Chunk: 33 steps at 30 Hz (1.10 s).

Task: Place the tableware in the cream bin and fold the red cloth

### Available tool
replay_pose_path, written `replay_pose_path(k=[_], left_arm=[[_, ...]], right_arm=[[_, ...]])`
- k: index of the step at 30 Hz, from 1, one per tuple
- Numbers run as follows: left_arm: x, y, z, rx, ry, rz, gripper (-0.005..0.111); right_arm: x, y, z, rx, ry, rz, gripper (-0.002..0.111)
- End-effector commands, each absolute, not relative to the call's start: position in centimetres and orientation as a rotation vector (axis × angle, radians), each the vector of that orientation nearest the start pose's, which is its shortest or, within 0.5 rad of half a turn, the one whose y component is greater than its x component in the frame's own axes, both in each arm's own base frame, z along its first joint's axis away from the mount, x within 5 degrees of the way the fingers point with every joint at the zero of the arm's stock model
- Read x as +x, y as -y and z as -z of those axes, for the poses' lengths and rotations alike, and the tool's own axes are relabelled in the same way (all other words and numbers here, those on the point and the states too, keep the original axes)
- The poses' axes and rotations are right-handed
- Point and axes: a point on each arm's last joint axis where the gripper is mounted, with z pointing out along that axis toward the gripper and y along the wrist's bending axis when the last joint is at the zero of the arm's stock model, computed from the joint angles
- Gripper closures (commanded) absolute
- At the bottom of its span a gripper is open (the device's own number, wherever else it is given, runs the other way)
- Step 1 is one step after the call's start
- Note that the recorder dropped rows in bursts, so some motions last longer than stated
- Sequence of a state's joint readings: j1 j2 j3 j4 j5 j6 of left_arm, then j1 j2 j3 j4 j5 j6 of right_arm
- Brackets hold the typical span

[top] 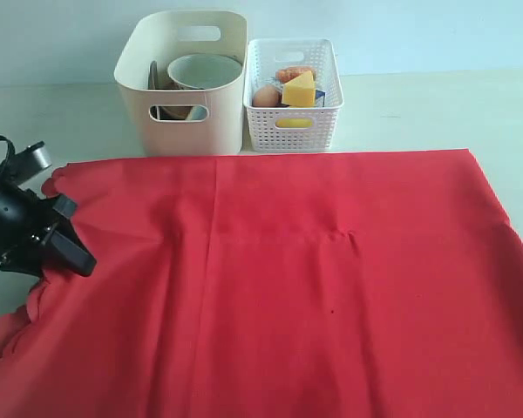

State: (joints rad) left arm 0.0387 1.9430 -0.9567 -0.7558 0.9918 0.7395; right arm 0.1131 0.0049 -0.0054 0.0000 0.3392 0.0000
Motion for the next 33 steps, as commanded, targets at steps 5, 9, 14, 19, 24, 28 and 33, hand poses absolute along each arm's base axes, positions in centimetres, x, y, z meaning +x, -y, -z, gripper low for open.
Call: replay_pose_path(k=[5,9,14,19,24,28,33], left_arm=[[30.1,4.3,-10.7,0.23,-3.059,1.024,0.085],[30.2,4.3,-11.4,0.231,-3.036,1.001,0.106],[30.1,4.0,-13.3,0.228,-3.016,0.931,0.107],[29.4,3.3,-16.3,0.234,-3.002,0.788,0.107],[28.2,2.4,-20.3,0.295,-3.03,0.616,0.107],[27.3,1.5,-22.4,0.207,-3.016,0.471,0.107],[27.3,2.8,-23.8,0.256,-2.886,0.671,0.107]], right_arm=[[5.4,-0.6,-18.4,-0.098,-1.808,-0.077,0.108],[5.4,-0.6,-18.4,-0.098,-1.808,-0.077,0.108],[5.4,-0.6,-18.4,-0.098,-1.808,-0.077,0.108],[5.4,-0.6,-18.4,-0.098,-1.808,-0.077,0.108],[5.4,-0.6,-18.4,-0.098,-1.808,-0.077,0.108],[5.4,-0.6,-18.4,-0.098,-1.808,-0.077,0.108],[5.4,-0.6,-18.4,-0.098,-1.808,-0.077,0.108]])
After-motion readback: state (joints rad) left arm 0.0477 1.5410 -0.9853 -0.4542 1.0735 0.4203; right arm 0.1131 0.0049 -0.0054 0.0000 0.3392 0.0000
